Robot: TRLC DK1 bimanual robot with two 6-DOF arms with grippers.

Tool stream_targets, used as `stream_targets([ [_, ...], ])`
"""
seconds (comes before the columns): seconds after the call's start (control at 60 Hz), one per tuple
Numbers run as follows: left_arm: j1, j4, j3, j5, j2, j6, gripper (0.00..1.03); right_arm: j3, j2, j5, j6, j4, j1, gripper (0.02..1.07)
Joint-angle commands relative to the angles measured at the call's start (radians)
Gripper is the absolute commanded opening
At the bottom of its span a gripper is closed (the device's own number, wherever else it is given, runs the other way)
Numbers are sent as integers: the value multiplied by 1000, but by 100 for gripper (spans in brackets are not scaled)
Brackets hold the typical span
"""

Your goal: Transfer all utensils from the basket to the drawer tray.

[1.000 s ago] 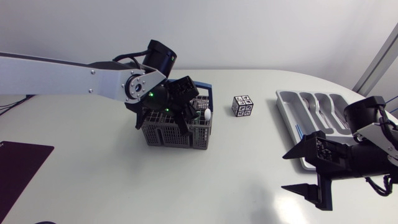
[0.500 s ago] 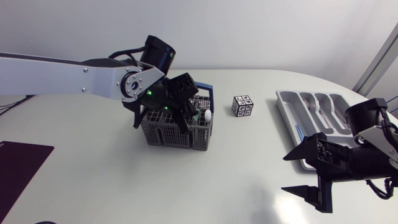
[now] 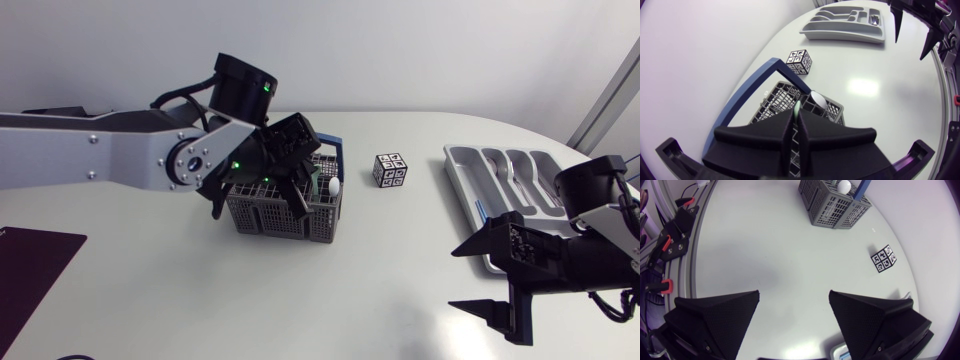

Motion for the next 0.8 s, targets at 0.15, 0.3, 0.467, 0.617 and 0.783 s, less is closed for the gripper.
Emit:
stream_targets([
  [0.15, -43, 87, -78, -117, -65, -11, 3, -13, -11, -1, 50, -6, 31, 102],
  [0.3, -40, 83, -67, -134, -94, -25, 3, -6, -20, 1, 65, -6, 45, 102],
  [0.467, -43, 41, -44, -135, -124, -54, 3, 4, -31, 9, 89, -6, 70, 102],
  [0.617, -58, -23, -12, -135, -167, -106, 3, 27, -34, 12, 119, -8, 85, 102],
  [0.783, -78, -77, 8, -153, -181, -152, 3, 53, -36, 12, 177, 2, 119, 102],
])
